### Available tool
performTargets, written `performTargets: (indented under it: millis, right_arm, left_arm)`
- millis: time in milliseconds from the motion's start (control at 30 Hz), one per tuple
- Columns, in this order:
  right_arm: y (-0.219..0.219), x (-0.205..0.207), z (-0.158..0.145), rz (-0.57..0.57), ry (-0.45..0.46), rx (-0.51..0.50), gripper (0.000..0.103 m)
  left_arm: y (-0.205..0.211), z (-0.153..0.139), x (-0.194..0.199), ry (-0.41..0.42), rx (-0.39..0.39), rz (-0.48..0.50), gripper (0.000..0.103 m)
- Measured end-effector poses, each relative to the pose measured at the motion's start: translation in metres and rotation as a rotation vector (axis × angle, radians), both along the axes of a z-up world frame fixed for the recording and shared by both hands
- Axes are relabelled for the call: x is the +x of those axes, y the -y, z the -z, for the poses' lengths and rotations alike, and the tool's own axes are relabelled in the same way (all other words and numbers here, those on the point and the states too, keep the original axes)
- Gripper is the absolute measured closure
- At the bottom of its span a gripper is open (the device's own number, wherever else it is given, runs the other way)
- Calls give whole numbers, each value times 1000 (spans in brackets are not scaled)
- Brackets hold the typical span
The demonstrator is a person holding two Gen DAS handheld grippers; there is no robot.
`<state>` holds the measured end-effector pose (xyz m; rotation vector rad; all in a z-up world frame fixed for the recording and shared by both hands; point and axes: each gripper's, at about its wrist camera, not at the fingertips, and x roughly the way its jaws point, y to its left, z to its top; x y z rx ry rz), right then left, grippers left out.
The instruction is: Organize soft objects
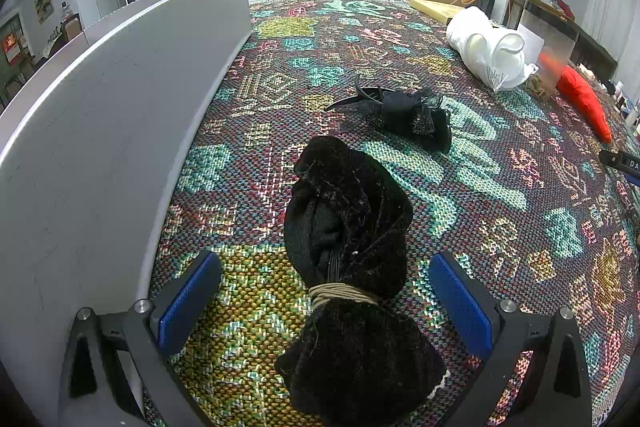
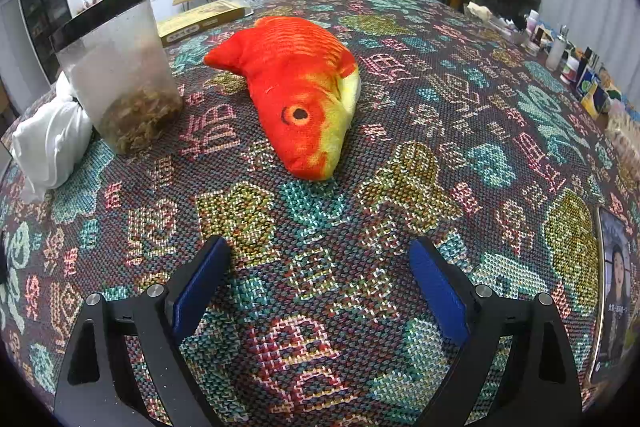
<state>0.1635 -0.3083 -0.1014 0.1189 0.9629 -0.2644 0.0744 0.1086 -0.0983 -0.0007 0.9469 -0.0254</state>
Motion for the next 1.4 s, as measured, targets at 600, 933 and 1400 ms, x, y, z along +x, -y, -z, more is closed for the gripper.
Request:
performTargets:
  millis: [600,933,1400]
  right_arm:
    - [0,0,0,1,0,0,9]
    - [1,1,2,0,0,5,8]
    - [35,121,-72,-191,-89,159,11]
  left_arm:
    - [0,0,0,1,0,0,0]
    - [-12,-20,-5,-88,-205,98,0]
    - [30,-10,4,-142,11,163,25]
